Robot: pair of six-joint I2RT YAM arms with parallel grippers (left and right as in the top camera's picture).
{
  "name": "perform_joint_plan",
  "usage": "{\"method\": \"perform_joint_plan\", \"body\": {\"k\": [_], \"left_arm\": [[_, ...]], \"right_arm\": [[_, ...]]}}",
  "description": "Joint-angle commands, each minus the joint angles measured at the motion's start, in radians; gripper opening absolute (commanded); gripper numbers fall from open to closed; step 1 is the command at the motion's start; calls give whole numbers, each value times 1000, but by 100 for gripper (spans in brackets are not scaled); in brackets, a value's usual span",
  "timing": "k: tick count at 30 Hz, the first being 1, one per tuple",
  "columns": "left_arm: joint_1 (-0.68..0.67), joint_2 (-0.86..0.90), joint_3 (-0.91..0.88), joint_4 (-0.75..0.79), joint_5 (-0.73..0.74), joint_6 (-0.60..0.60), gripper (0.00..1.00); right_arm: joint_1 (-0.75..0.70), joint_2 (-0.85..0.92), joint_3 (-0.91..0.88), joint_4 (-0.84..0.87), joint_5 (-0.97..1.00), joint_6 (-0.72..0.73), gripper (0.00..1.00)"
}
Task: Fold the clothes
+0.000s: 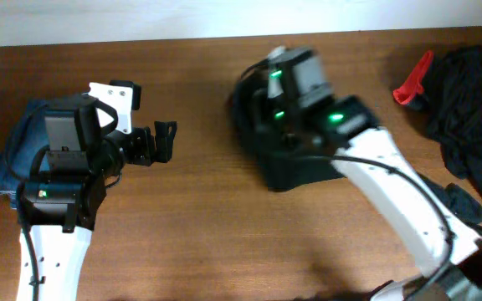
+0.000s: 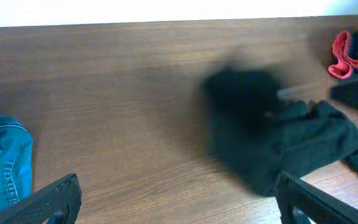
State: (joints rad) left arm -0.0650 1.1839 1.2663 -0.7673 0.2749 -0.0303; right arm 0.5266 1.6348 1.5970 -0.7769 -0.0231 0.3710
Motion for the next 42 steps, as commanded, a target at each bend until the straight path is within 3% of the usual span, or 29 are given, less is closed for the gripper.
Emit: {"method": "perform_joint_plan", "body": {"k": [1, 9, 13, 22, 29, 31, 33, 34, 37, 38, 39, 42], "left_arm": [[3, 2, 19, 1, -13, 28, 99], [0, 72, 19, 1, -10, 54, 99], [-14, 174, 19, 37, 5, 53, 99], [-149, 503, 19, 293, 50, 77, 99], [-283, 714, 19, 405, -147, 164, 94], [-320, 757, 19, 420, -210, 182, 89], [-352, 790, 19, 431, -277, 182, 77], [-368, 805, 19, 433, -311, 182, 68], [-400, 808, 21, 430, -389, 181, 24], [-406, 801, 26, 424, -417, 181, 17], [-411, 792, 36, 410, -455, 176, 10], [-418, 749, 100, 310, -589, 143, 6]], "right_arm": [[14, -41, 14, 7, 116, -1, 50], [-132, -43, 13, -96, 132, -26, 73], [-191, -8, 13, -132, 50, -26, 73], [-293, -1, 13, -183, 23, -23, 76], [-343, 0, 13, -284, 19, -23, 77], [-347, 0, 13, -294, 19, -27, 77], [-348, 0, 13, -301, 19, -27, 76], [-349, 0, 13, -303, 19, -27, 77], [-349, 0, 13, -306, 19, -26, 77], [-349, 0, 13, -306, 19, -27, 77], [-349, 0, 13, -306, 20, -27, 77], [-351, 0, 13, -306, 21, -27, 77]]}}
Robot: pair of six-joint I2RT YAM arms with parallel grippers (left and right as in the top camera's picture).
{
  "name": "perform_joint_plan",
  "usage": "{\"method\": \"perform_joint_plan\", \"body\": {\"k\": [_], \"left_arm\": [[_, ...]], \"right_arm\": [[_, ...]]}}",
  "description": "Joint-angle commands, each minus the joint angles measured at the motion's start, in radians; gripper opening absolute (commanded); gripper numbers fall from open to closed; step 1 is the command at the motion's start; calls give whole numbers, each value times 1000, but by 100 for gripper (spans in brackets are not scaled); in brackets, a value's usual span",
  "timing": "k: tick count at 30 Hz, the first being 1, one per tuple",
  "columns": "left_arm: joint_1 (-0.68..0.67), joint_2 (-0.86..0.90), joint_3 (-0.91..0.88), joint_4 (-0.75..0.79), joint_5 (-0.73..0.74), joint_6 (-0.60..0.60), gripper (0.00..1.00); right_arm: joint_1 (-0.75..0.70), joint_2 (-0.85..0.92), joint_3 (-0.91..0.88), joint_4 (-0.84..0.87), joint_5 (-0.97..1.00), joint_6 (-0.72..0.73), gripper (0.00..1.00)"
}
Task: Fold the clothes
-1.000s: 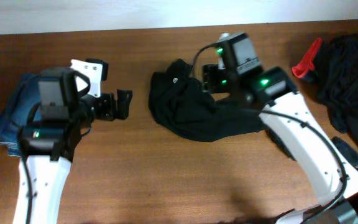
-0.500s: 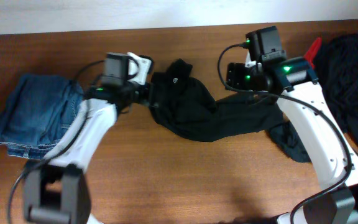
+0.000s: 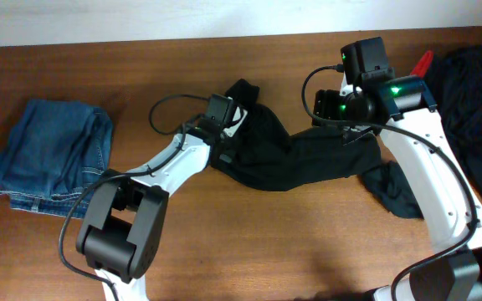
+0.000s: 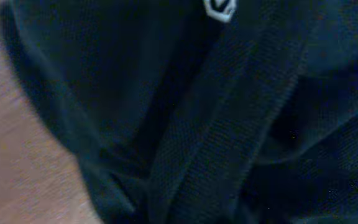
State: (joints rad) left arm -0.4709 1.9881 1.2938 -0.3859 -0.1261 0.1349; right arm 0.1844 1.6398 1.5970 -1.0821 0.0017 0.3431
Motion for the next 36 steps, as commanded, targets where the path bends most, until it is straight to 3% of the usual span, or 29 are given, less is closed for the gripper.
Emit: {"method": "perform_joint_plan", "body": {"k": [1, 8, 14, 21, 28, 32, 36], "left_arm": [[-13, -76, 102, -118, -220, -30, 5], [5, -260, 242, -352, -346, -138, 2], [56, -434, 247, -370, -315, -202, 2], [61, -528, 247, -359, -302, -209, 2], [60, -552, 268, -103, 35, -302, 0], [44, -549, 292, 151, 271, -370, 0], [2, -547, 295, 288, 283, -388, 0]], "right_arm": [[-8, -5, 13, -2, -1, 1, 77], [-8, -5, 13, -4, 8, 1, 77], [-8, -3, 11, -7, 10, 0, 80], [-8, 14, 10, -16, -33, -137, 81], [-32, 41, 7, -56, 10, -95, 81], [-94, 41, 7, -70, 10, -33, 81], [-155, 41, 7, -89, 9, -13, 81]]}}
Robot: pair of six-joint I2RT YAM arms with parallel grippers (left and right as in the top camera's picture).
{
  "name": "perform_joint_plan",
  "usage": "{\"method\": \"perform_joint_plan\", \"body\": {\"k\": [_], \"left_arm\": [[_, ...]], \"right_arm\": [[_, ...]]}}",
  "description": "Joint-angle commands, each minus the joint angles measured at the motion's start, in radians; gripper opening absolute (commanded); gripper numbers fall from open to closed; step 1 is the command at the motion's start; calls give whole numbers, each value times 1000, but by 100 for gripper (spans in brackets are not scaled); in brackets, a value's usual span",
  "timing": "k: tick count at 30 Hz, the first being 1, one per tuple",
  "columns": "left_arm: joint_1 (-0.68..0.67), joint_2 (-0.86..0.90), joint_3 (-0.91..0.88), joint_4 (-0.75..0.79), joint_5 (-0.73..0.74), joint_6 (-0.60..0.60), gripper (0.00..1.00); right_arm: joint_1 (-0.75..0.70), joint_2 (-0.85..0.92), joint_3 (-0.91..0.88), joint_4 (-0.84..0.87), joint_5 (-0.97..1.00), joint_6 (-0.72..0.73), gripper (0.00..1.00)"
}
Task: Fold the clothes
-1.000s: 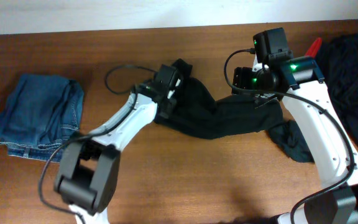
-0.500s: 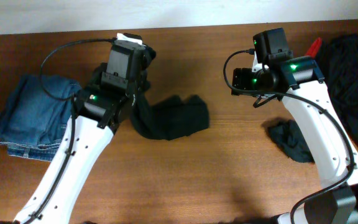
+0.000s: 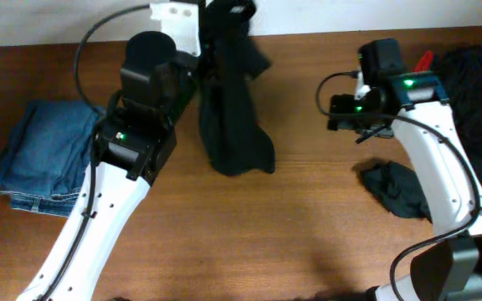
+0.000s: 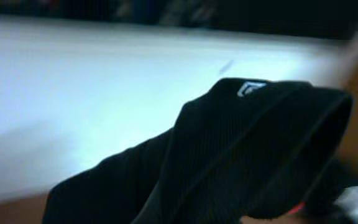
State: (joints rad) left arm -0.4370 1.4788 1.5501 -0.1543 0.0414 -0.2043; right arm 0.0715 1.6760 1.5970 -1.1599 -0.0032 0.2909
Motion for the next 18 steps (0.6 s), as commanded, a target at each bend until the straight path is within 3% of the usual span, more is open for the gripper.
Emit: {"method": "perform_joint_plan", "body": {"k": [1, 3, 6, 8, 12, 18], "left_arm": [[-37, -38, 39, 69, 101, -49, 0], [-36, -40, 42, 34, -5, -49, 0], [-27, -37, 42, -74, -341, -49, 0], [-16, -30, 42, -147, -489, -48, 0], [1, -21, 42, -211, -499, -5, 0], [-71, -30, 70, -109, -449, 131, 0]], "right_arm": [[-56, 4, 7, -16, 14, 39, 81], [-75, 4, 7, -27, 14, 39, 81], [-79, 4, 7, -33, 13, 19, 81], [-76, 4, 7, -28, -10, -10, 81], [-61, 5, 7, 29, -113, -108, 83], [9, 5, 3, 67, -296, -256, 81]]}}
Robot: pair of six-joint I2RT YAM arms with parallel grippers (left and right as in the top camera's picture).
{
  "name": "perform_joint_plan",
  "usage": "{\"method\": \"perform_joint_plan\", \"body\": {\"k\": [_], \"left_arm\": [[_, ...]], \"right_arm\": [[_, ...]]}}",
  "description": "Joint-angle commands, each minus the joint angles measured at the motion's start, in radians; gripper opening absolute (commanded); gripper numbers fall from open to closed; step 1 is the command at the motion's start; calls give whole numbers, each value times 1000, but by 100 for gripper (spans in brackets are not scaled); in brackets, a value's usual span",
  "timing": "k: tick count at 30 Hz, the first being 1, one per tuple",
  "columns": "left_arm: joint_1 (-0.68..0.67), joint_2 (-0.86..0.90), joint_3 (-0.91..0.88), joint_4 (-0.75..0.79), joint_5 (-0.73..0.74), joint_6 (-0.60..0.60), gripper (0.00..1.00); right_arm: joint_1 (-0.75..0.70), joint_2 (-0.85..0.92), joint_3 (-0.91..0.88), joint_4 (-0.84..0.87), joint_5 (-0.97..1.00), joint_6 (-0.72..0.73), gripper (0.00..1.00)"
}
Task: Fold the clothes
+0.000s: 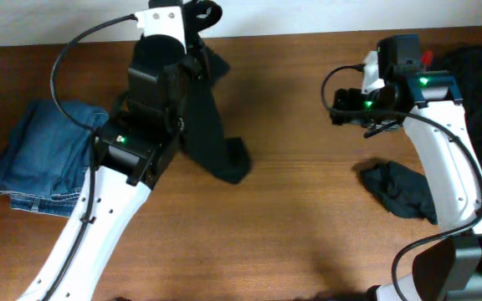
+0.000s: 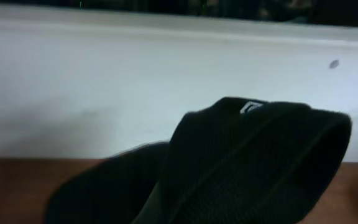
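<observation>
A black garment (image 1: 212,117) hangs from my raised left gripper (image 1: 201,12), which is shut on its top at the table's far edge. The cloth's lower end (image 1: 228,167) reaches the table. In the left wrist view the black garment (image 2: 253,168), with a small white logo (image 2: 250,107), fills the lower frame and hides the fingers. My right gripper (image 1: 341,107) hovers open at the right of centre and holds nothing. A dark crumpled piece (image 1: 400,192) lies on the table below it.
Folded blue jeans (image 1: 48,155) lie at the left edge. A pile of black clothes (image 1: 475,109) and a red item (image 1: 426,57) sit at the far right. A white wall (image 2: 104,81) runs behind the wooden table (image 1: 308,242).
The left arm has shifted slightly left with the hanging garment, whose lower end now lies a bit further left. The right arm has moved a little up and to the right.
First my left gripper was open beside the jeans and the right arm was over the black garment mid-table. Then both grippers were on the garment, stretched between them. Later the left alone held it, hanging, as it does now, and the right was free.
</observation>
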State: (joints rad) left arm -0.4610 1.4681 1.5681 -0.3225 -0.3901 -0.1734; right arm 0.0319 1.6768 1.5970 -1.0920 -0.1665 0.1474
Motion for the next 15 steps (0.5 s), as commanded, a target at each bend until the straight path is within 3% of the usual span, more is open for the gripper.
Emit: {"method": "perform_joint_plan", "body": {"k": [1, 8, 15], "left_arm": [[-58, -19, 58, 89, -18, 124, 0], [-73, -19, 71, 230, -72, 170, 0], [-73, -19, 131, 333, -116, 320, 0]], "right_arm": [[72, 4, -4, -3, -145, -134, 80], [252, 4, -72, 16, -144, -254, 80], [415, 4, -162, 162, -145, -260, 77]]}}
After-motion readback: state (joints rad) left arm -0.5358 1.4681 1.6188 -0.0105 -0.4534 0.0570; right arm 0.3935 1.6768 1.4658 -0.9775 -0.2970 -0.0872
